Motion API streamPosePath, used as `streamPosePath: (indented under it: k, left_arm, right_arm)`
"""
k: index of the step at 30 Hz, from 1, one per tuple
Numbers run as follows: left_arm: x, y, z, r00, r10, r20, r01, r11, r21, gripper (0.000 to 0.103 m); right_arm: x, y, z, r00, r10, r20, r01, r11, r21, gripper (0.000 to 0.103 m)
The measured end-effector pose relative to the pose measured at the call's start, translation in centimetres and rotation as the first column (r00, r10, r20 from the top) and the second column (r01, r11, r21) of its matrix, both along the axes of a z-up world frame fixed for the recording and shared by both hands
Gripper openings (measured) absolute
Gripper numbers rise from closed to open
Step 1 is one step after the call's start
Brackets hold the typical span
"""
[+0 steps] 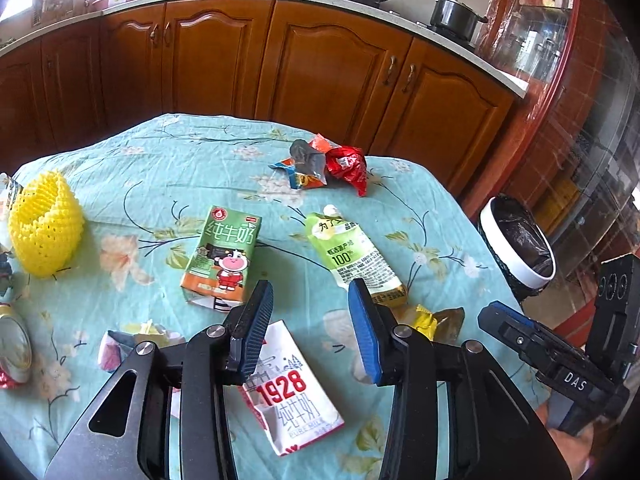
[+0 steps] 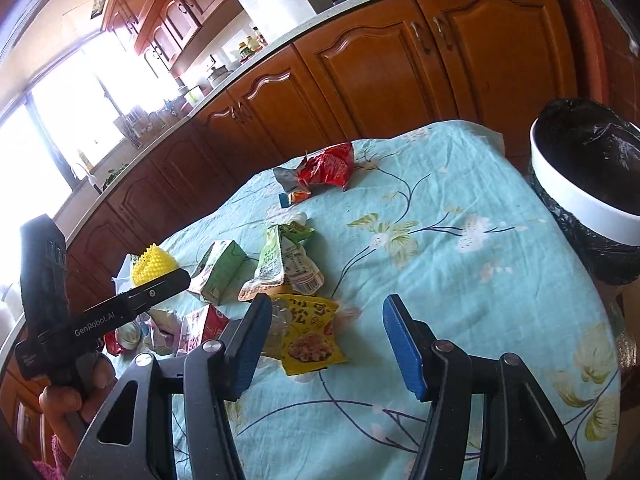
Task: Collect trash
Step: 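Grasp the yellow snack bag with the right tool while the left tool grasps the green spouted pouch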
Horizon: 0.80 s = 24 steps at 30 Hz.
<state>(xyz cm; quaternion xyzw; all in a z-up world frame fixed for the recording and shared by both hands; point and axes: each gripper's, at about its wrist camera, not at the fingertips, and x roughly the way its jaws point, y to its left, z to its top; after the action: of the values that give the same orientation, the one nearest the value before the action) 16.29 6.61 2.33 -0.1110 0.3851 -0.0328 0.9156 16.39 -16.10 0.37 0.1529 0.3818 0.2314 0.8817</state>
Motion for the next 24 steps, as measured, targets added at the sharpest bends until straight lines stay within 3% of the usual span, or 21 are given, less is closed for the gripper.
streamPosePath:
  k: [12, 13, 16, 17, 24]
  left_arm:
    - [1.5, -1.1, -0.8, 0.998, -0.051, -0.042, 0.050, 0.998, -0.027, 0.040]
    - [1.8, -1.3, -0.8, 0.997, -0.057, -0.045, 0.056, 0.998, -0.031, 0.040]
    - [2.8, -2.2, -0.8, 0.996, -0.074, -0.053, 0.073, 0.997, -0.030, 0.040]
    - [3.2, -2.6, -0.9, 0.995, -0.082, -0.056, 0.081, 0.996, -0.029, 0.040]
    - [7.1, -5.5, -2.0, 0.989, -0.107, -0.107, 0.107, 0.994, -0.002, 0.040]
  right_arm:
    - [1.3, 3.2, -2.1, 0.997, 0.055, -0.049, -0.058, 0.995, -0.078, 0.061]
    - [1.4, 3.3, -2.4, 0.997, 0.057, -0.051, -0.061, 0.994, -0.088, 0.055]
    - [1.8, 3.6, -3.1, 0.995, 0.066, -0.070, -0.073, 0.992, -0.101, 0.016]
    - [1.8, 3.5, -3.2, 0.995, 0.064, -0.071, -0.071, 0.992, -0.101, 0.011]
    - [1.7, 1.0, -2.1, 1.000, 0.008, -0.026, -0.010, 0.995, -0.102, 0.005]
